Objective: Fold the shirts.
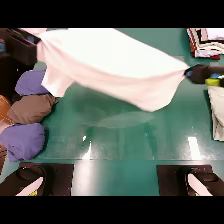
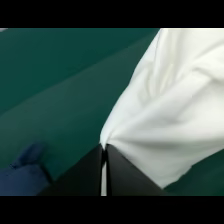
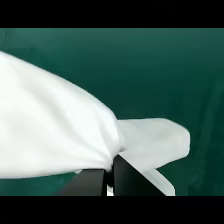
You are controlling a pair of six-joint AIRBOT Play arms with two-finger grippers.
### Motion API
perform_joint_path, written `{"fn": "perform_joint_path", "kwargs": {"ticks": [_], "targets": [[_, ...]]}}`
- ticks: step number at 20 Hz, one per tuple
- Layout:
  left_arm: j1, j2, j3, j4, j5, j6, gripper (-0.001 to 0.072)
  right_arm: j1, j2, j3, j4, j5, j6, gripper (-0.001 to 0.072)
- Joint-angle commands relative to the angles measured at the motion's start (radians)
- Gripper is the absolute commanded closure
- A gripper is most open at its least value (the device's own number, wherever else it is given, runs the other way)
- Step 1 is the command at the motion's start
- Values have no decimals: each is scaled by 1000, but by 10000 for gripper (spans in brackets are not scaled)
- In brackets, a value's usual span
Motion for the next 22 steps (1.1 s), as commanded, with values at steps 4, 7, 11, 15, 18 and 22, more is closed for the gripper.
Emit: {"fn": "perform_joint_path", "kwargs": {"ticks": [4, 7, 11, 15, 18, 22], "targets": [[0, 20, 224, 0, -31, 23, 684, -104, 57, 304, -11, 92, -44, 696], [0, 20, 294, -78, -99, 23, 684, -115, 6, 442, -11, 208, -43, 695], [0, 4, 179, -178, -305, -22, 684, -59, -113, 487, -10, 406, -30, 696], [0, 4, -151, -212, -487, -48, 684, 76, -206, 307, -63, 489, -6, 696], [0, 4, -443, -212, -399, -48, 683, 158, -269, 151, -135, 406, 3, 696], [0, 4, -728, -180, 10, -30, 683, 210, -369, 59, -138, 259, 3, 696]]}}
